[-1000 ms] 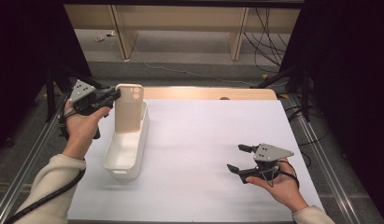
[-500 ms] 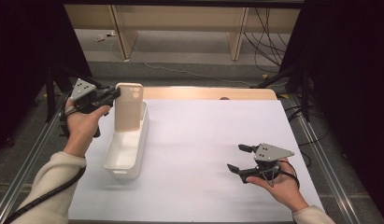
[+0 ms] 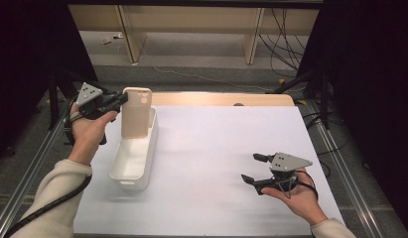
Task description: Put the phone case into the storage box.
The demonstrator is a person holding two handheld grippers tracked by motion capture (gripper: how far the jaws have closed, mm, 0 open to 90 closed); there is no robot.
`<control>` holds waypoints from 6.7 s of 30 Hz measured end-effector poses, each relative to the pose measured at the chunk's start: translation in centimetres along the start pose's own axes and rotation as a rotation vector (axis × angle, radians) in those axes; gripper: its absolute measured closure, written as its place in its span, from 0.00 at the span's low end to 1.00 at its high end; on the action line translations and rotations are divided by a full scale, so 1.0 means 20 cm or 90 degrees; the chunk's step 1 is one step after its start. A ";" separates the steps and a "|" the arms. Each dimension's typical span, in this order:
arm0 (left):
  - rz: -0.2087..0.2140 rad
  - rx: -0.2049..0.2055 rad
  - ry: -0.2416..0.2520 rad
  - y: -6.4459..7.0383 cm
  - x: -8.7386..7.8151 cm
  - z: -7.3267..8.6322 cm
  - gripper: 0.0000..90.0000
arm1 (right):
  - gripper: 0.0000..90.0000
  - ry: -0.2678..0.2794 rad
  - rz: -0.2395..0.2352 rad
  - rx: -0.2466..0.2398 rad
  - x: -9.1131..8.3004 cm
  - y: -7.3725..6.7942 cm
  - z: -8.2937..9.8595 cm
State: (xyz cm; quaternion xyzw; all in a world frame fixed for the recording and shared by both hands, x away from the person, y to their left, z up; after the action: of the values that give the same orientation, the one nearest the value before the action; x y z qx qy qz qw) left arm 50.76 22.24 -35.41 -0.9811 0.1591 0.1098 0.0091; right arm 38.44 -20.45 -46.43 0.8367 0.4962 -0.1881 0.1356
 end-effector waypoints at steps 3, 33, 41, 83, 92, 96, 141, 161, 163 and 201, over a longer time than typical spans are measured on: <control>0.000 0.000 0.000 0.00 0.00 0.00 0.91 | 0.24 0.000 0.000 0.000 0.00 0.00 0.00; -0.009 0.008 0.002 -0.03 0.05 0.00 0.91 | 0.24 0.003 -0.001 -0.001 0.00 0.00 0.00; -0.010 0.008 0.004 -0.03 0.07 0.00 0.91 | 0.24 0.003 -0.001 -0.001 0.00 0.00 0.00; -0.009 0.003 0.014 -0.04 0.13 0.00 0.91 | 0.24 0.004 -0.001 -0.003 0.00 0.00 0.00; -0.010 0.004 0.015 -0.04 0.14 0.00 0.91 | 0.24 0.003 -0.001 -0.001 -0.01 0.00 0.00; -0.010 0.002 0.016 -0.04 0.15 0.00 0.91 | 0.24 0.004 -0.002 -0.003 -0.01 0.00 0.00; -0.015 -0.001 0.010 -0.06 0.23 0.02 0.91 | 0.24 0.001 -0.008 0.001 0.00 0.00 0.00; -0.020 -0.002 0.005 -0.08 0.27 0.03 0.91 | 0.24 0.002 -0.010 0.000 0.00 0.00 0.00; -0.021 -0.002 0.005 -0.08 0.27 0.03 0.91 | 0.24 0.001 -0.010 0.000 0.00 0.00 0.00; -0.029 0.001 -0.007 -0.09 0.33 0.06 0.91 | 0.24 0.000 -0.013 -0.001 0.00 0.00 0.01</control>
State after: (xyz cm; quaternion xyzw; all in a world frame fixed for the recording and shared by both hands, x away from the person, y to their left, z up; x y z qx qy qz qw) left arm 57.14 22.08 -37.94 -0.9838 0.1370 0.1145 0.0130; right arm 38.47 -20.45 -46.60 0.8314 0.5051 -0.1890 0.1339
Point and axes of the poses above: each handheld gripper's, and its own axes: x roughly forward along the jaws, z roughly out of its underside, y roughly to its right, the point moved 7 cm from there along x, roughly forward along the jaws, and after that the axes turned 6 degrees about -z, right-handed, at the moved point
